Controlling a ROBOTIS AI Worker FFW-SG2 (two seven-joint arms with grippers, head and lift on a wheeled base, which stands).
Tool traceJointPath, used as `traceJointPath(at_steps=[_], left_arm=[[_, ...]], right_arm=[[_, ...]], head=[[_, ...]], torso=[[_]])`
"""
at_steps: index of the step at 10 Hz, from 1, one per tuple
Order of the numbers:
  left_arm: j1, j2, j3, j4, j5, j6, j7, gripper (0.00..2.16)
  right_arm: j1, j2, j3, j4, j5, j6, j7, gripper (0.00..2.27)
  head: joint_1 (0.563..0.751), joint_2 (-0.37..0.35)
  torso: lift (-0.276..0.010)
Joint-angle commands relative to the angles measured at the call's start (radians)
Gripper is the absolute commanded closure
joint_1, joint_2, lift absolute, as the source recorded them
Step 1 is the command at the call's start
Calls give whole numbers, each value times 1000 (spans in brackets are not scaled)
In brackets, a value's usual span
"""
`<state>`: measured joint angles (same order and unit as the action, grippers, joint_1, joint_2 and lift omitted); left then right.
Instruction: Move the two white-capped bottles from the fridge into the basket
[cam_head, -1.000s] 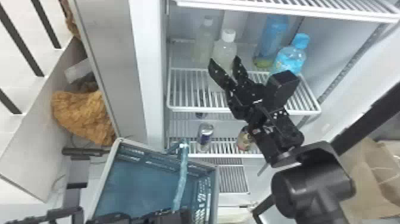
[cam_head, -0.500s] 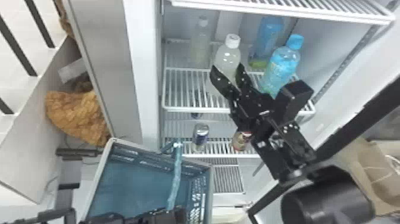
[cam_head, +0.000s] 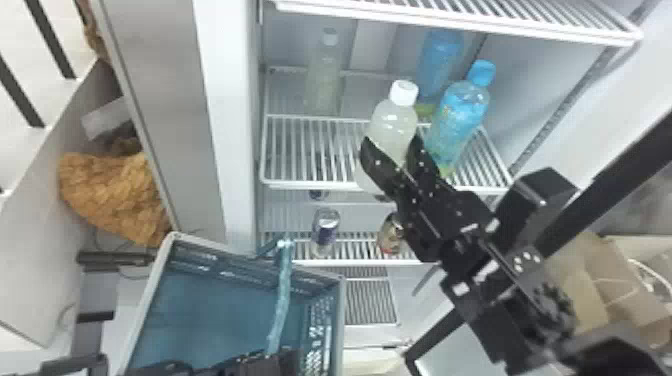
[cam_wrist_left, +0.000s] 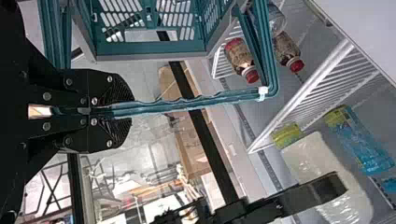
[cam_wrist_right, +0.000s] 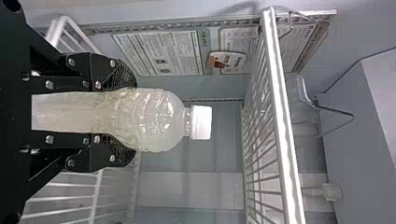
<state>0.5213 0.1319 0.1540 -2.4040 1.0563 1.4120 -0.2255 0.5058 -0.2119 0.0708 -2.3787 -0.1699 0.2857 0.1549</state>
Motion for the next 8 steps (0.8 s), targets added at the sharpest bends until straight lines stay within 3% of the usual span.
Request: traceJointPath(at_steps=[1, 5, 8], left_arm=[[4, -1, 4, 0, 1, -1, 0, 1213], [-1, 0, 0, 0, -1, 2, 0, 1213], [-3, 3, -6, 0, -7, 4, 0, 1213]], right_arm=[[86, 3, -23, -82, -10, 48, 0, 911], [257, 20, -91, -261, -16, 217, 26, 911], [297, 5, -77, -295, -57, 357, 60, 911]], head=[[695, -197], [695, -230], [695, -245]], torso=[[0], [0], [0]])
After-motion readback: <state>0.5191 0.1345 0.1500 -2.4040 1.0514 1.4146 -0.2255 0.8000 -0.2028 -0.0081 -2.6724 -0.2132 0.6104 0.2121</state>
